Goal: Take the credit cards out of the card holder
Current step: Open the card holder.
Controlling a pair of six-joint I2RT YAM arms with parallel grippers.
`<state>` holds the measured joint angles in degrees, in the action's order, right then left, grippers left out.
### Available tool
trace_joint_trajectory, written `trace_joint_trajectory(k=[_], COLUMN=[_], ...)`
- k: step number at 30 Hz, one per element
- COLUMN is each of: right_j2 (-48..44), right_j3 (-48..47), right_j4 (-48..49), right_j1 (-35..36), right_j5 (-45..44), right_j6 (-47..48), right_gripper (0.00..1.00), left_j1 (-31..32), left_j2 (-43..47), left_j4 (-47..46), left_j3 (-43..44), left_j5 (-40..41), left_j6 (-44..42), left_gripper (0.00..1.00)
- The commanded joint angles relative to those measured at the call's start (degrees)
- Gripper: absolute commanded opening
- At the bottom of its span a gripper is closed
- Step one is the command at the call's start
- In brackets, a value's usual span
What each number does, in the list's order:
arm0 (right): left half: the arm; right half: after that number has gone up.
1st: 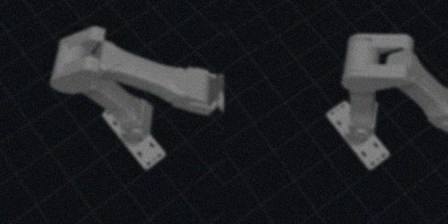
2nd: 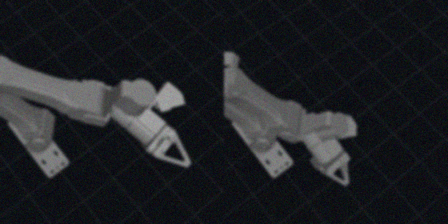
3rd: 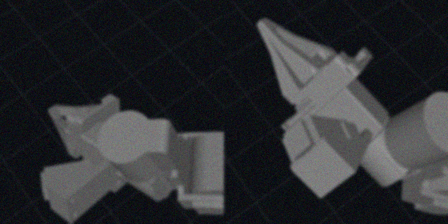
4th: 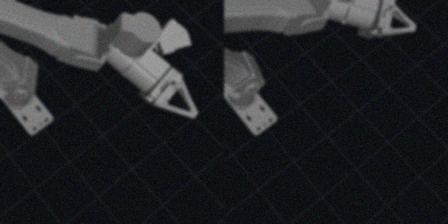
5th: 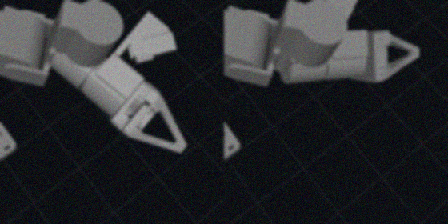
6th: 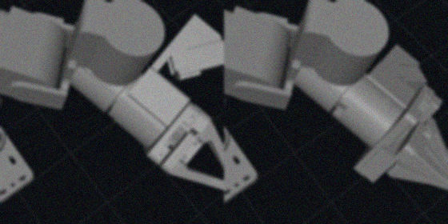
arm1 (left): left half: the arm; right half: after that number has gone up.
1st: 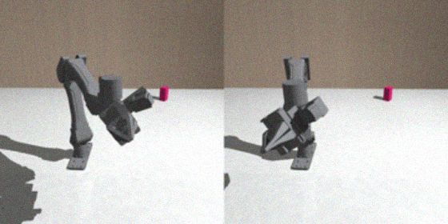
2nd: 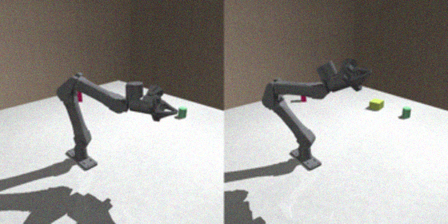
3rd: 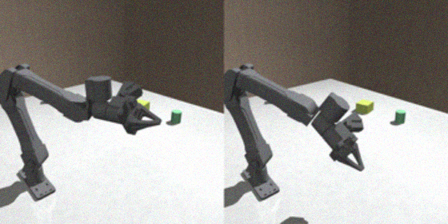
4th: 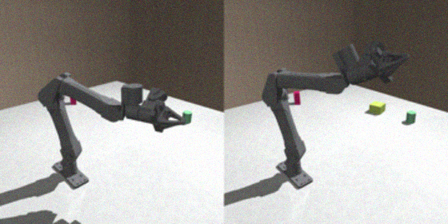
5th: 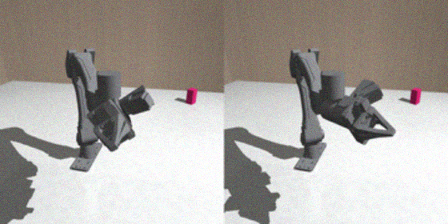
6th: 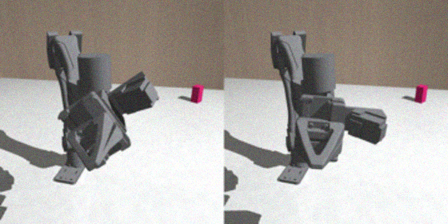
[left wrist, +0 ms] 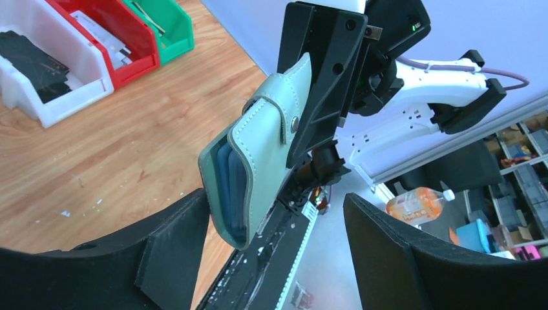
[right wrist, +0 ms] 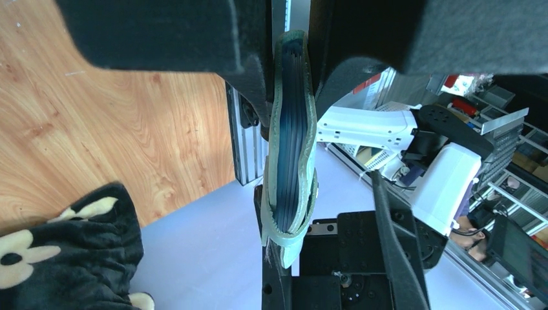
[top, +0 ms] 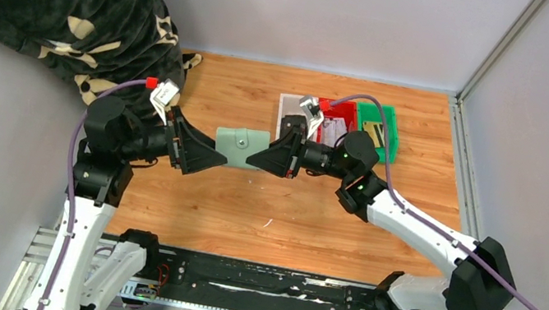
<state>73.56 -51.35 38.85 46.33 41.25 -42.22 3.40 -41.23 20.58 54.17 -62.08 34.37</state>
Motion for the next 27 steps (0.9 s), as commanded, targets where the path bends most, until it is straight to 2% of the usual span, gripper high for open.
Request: trace_joint_trajectory(k=[1, 7, 11, 17, 19, 22, 24, 27], right_j2=[0.6, -2.1, -2.7, 1.3, 2.5, 3.5, 4.0, 3.6], right_j3=[-0.4, 0.5, 0.9, -0.2, -0.6, -1.4, -2.1, -3.1], right_j4=[7.5, 6.5, 6.9, 10.7, 12.1, 12.2, 10.8, 5.7], right_j1=[-0.1, -0.1, 0.1, 1.1, 1.4, 1.6, 1.7, 1.7], right_j5=[0.2, 0.1, -0.3, -0.3, -0.3, -0.9, -1.3, -2.9], right_j6=[-2.8, -1.8, -2.2, -5.1, -5.9, -6.0, -5.8, -3.7], right_gripper=[0.00, 0.00, 0.00, 0.01, 0.01, 0.03, 0.09, 0.24], left_j1=[-0.3, -0.3, -0.3, -0.3, -0.3, -0.3, -0.3, -0.3], left_j2=[0.0, -1.3, -1.7, -1.0, -1.1, -1.7, -1.6, -1.3], left_j4=[0.1, 5.5, 0.9, -10.3, -11.1, -10.8, -10.6, -9.2], left_j3=[0.4, 2.0, 1.2, -1.5, -1.7, -1.2, -0.7, 0.0], left_j5=[-0.8, 4.3, 2.6, -1.2, -1.9, -2.1, -1.4, 0.4], left_j6=[-0.5, -5.7, 0.4, 11.2, 12.5, 12.7, 12.5, 10.8], left_gripper=[0.75, 0.78, 0.79, 0.69, 0.61, 0.40, 0.24, 0.06])
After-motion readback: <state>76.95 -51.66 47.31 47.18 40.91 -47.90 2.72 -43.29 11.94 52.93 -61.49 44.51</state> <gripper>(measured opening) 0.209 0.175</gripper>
